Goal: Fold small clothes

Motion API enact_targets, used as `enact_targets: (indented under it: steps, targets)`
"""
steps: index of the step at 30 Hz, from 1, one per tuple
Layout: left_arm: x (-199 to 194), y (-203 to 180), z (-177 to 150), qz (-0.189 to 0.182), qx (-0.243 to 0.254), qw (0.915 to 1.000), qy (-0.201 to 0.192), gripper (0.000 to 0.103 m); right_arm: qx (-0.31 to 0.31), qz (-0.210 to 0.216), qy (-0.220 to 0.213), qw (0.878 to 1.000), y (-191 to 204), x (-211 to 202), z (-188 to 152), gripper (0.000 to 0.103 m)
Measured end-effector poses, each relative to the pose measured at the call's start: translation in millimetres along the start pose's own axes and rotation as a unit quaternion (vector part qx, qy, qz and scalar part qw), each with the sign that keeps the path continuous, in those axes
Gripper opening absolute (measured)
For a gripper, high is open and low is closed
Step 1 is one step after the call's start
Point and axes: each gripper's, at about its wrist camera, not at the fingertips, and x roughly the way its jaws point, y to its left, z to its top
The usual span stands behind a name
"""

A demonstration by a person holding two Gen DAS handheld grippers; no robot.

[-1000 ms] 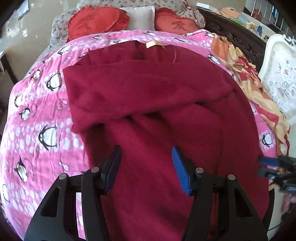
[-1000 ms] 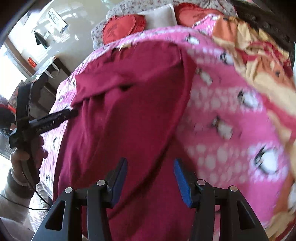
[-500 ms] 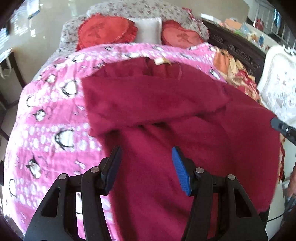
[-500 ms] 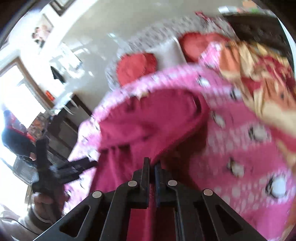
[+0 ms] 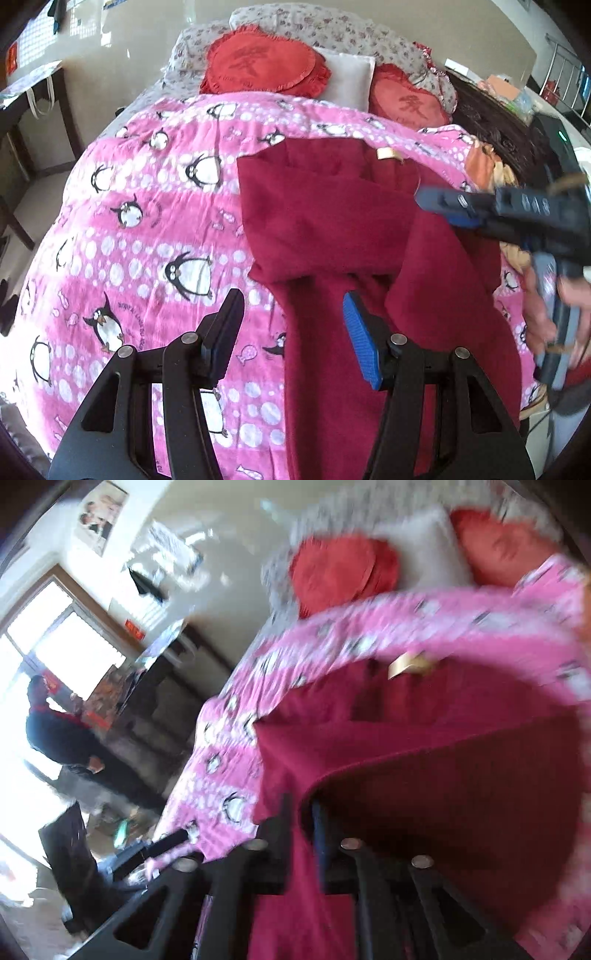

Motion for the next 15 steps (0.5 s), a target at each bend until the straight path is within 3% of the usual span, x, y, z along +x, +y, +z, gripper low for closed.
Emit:
enact_targets:
  steps: [2, 5, 8, 13, 15]
  targets:
    - [2, 1, -3, -0.004, 0.003, 1.0, 0.002, 0.056, -0.014, -0.019, -0.005, 1.0, 4, -1, 3, 0.04]
    - [11, 2, -7, -0.007, 0.009, 0.9999, 0.01, 0.056, -0.03, -0.007, -0.014, 0.999, 5, -22, -12, 0.042]
    - [20, 1, -7, -0.01, 0.01, 0.9998, 0.017, 0.056, -0.048, -0.045, -0.018, 0.998, -4, -51, -38, 0.048]
    - [23, 1, -5, -0.021, -0.002, 0.9997, 0.013, 0.056, -0.042, -0.101, 0.037, 0.993, -40, -50, -79, 0.049]
    - [17, 1, -4, -0.021, -0.001, 0.9997, 0.007, 0.056, -0.032, -0.092, 0.077, 0.992, -47, -31, -86, 0.049]
